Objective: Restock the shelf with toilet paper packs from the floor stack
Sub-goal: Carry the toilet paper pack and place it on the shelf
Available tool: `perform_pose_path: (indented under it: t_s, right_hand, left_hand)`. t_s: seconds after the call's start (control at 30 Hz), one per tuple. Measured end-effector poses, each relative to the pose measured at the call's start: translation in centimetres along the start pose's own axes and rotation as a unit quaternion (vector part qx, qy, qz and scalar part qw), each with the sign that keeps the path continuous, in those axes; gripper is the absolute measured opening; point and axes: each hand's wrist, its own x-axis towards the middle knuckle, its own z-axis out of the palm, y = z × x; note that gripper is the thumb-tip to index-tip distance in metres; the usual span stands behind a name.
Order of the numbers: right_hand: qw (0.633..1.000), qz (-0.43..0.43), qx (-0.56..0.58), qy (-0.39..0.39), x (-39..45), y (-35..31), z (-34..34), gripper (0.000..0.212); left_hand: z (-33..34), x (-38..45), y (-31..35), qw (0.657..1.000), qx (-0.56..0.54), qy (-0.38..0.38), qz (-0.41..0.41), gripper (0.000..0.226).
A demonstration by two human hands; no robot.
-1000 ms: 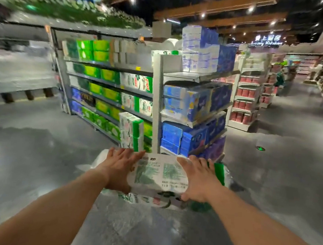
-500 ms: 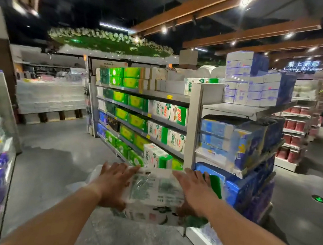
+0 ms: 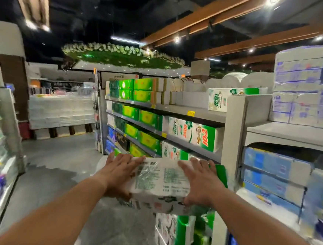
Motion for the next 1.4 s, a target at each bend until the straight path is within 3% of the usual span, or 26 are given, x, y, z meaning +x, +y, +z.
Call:
perform_pose_path:
  t_s: [0.3, 0.5, 0.73, 1.0, 1.2, 1.4]
  right_hand:
    - [0.997, 0.026, -0.053, 0.040, 23.7, 2.5, -1.4, 0.120]
    - [0.985, 0.093, -0.104, 0.107, 36.5, 2.4, -0.8, 0.124]
    - [0.954, 0.179, -0.164, 0.174, 49.4, 2.3, -3.5, 0.121]
    - [0.924, 0.244, -0.213, 0.206, 63.3, 8.9, -5.8, 0.122]
    - [0.907, 0.259, -0.234, 0.237, 73.3, 15.8, -6.1, 0.120]
    - [0.910, 0.278, -0.233, 0.200, 83.0, 21.7, -5.0, 0.119]
  left_hand:
    - [0.7, 20.5, -13.7, 0.999, -0.012, 0.044, 0.009, 0.135]
    - [3.2, 33.4, -22.7, 0.987, 0.015, 0.155, 0.047, 0.133]
    - [1.8, 48.3, -31.4, 0.962, -0.003, 0.253, 0.099, 0.129]
    - [0.7, 68.5, -36.0, 0.916, 0.010, 0.369, 0.154, 0.132]
    - [-0.7, 82.5, -37.1, 0.915, 0.006, 0.370, 0.162, 0.135]
    - [0.6, 95.3, -37.9, 0.923, -0.046, 0.320, 0.210, 0.132]
